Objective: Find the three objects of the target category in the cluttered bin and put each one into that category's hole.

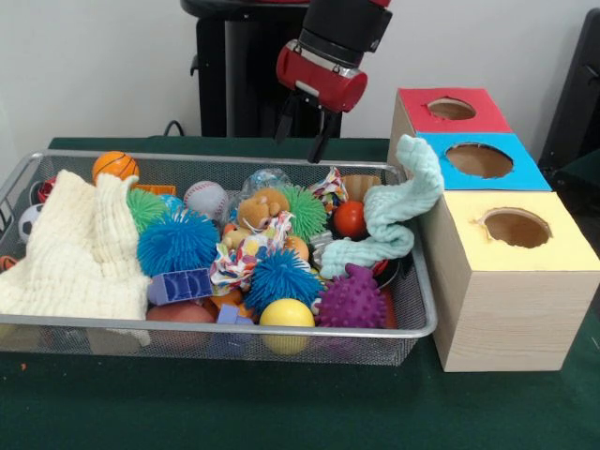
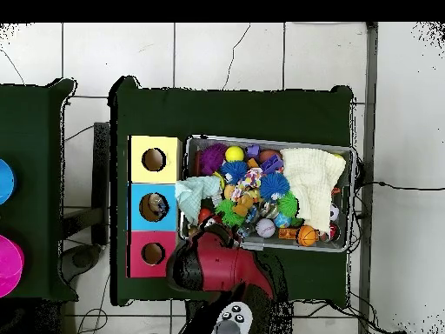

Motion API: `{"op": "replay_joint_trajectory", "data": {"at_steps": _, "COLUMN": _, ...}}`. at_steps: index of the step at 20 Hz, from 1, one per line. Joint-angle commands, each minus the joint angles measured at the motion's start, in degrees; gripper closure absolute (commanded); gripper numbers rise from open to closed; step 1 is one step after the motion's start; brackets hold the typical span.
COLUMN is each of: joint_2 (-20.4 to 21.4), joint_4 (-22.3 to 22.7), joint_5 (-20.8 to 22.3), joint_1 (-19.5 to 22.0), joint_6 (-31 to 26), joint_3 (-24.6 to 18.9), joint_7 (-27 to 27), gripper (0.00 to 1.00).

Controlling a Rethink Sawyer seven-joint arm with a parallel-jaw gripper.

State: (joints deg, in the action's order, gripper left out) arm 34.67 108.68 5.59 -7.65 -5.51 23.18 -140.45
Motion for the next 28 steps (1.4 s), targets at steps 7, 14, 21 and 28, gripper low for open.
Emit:
{"op": "replay_joint_trajectory", "data": {"at_steps": 7, "joint_2": -5.5, "joint_4": 1.8, "joint_5": -0.1, "joint_1": 1.1, "joint_6": -1.3, "joint_3": -1.8, "joint_7": -5.3, "gripper": 0.00}}
{"op": "replay_joint_trajectory", "data": {"at_steps": 14, "joint_2": -10.8, "joint_4": 1.4, "joint_5": -0.3, "joint_1": 2.3, "joint_6": 3.8, "joint_3": -2.7, "joint_7": -6.6, "gripper": 0.00}}
{"op": "replay_joint_trajectory", "data": {"at_steps": 21, "joint_2": -13.8, "joint_4": 1.3, "joint_5": -0.3, "joint_1": 1.7, "joint_6": 4.6, "joint_3": -1.8, "joint_7": -6.4, "gripper": 0.00}}
{"op": "replay_joint_trajectory", "data": {"at_steps": 28, "joint_2": -15.2, "joint_4": 1.2, "joint_5": 0.3, "joint_1": 2.5, "joint_6": 4.5, "joint_3": -1.2, "joint_7": -5.2, "gripper": 0.00}}
